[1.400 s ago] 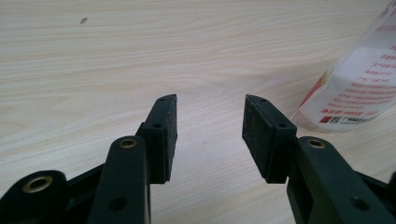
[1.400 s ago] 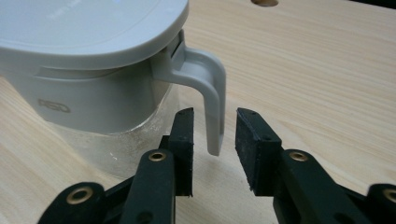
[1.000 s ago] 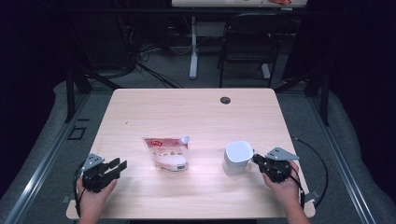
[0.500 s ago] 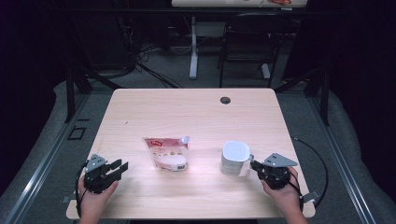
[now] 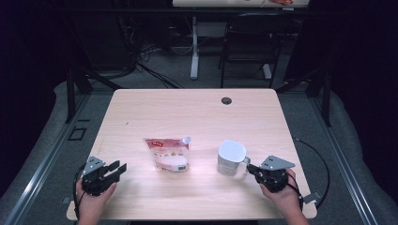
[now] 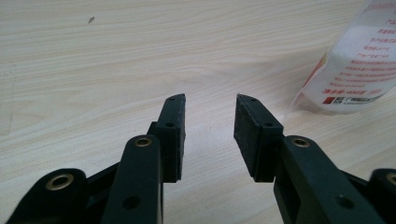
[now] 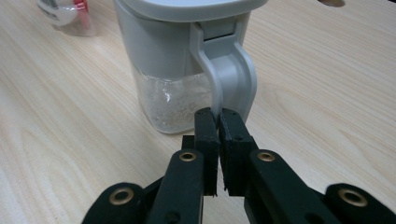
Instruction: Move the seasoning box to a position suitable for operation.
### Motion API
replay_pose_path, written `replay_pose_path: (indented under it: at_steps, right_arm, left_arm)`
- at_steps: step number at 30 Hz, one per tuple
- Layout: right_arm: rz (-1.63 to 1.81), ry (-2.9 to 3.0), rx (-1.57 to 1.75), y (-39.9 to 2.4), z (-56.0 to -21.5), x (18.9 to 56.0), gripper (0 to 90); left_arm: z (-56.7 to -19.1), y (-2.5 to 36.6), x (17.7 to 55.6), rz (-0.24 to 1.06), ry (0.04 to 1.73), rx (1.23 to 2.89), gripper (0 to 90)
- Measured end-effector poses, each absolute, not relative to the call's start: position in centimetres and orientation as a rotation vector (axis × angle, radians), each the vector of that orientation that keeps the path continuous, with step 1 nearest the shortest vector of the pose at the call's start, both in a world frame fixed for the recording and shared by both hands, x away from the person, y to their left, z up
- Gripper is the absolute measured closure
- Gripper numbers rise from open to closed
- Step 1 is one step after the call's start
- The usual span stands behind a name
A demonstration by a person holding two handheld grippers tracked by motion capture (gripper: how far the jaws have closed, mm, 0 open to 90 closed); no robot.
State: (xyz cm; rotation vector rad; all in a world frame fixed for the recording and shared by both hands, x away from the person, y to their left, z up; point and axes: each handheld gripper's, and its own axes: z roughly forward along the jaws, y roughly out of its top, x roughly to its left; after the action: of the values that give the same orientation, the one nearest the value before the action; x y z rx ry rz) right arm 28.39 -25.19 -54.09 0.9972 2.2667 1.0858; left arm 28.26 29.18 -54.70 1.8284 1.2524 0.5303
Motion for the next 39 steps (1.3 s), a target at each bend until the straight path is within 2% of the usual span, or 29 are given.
replay_pose_path:
  at_steps: [3, 6, 9, 10, 11, 13, 21, 22, 24, 39]
  right_arm:
    - [1.087, 2.259, 0.989, -24.9, -54.1, 28.2, 86.5]
    - [1.112, 2.221, 1.005, -25.0, -53.9, 27.9, 75.6]
    - [1.131, 2.177, 1.053, -25.3, -53.6, 27.6, 68.1]
    - [1.131, 2.177, 1.053, -25.3, -53.6, 27.6, 68.1]
    - [1.119, 2.151, 1.07, -25.3, -53.7, 27.8, 60.7]
    - [1.112, 2.135, 1.07, -25.2, -53.8, 28.1, 57.1]
    - [1.112, 2.136, 1.069, -24.2, -54.2, 29.3, 57.2]
    - [1.118, 2.135, 1.066, -24.1, -54.2, 29.4, 58.3]
    - [1.127, 2.151, 1.057, -24.0, -54.3, 29.6, 67.2]
    - [1.122, 2.231, 0.967, -23.9, -54.0, 28.8, 68.6]
  left_arm:
    - [-54.7, 29.3, 28.2, 0.527, 1.258, 1.831, 63.4]
    - [-54.7, 29.3, 28.1, 0.527, 1.255, 1.825, 63.1]
    - [-54.7, 29.4, 28.2, 0.526, 1.258, 1.824, 62.7]
    - [-54.7, 29.4, 28.2, 0.526, 1.258, 1.824, 62.6]
    - [-54.7, 29.4, 28.2, 0.525, 1.26, 1.823, 62.3]
    - [-54.8, 29.3, 28.2, 0.524, 1.26, 1.824, 62.2]
    - [-54.8, 29.4, 28.2, 0.529, 1.269, 1.821, 61.8]
    - [-54.9, 29.4, 28.2, 0.529, 1.27, 1.819, 61.8]
    - [-54.9, 29.5, 28.2, 0.526, 1.277, 1.813, 61.8]
    - [-54.9, 29.5, 28.1, 0.528, 1.28, 1.812, 61.9]
